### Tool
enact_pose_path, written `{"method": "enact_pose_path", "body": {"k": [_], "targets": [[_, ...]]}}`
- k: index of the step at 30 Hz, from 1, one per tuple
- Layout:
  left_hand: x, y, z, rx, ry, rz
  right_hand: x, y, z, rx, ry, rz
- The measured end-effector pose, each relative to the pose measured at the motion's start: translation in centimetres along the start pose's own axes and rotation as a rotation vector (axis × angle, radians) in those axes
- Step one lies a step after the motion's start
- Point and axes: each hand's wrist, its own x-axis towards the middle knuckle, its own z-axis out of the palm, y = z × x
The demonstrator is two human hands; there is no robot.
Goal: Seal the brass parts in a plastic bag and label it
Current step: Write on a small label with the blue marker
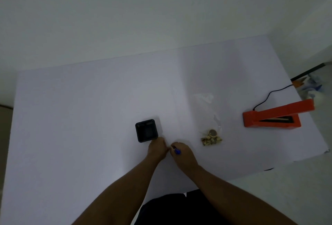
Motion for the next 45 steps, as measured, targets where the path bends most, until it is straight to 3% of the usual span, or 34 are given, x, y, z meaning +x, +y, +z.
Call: {"method": "enact_pose_path", "body": {"k": [38, 45], "targets": [[0.30, -0.31, 0.18, -0.017, -0.004, 0.009, 0.09, 0.31, -0.13, 0.022, 0.085, 0.024], [0.25, -0.27, 0.13, 0.022, 0.000, 0.000, -0.05, -0.11, 0.07, 0.004, -0.004, -0.033]]}}
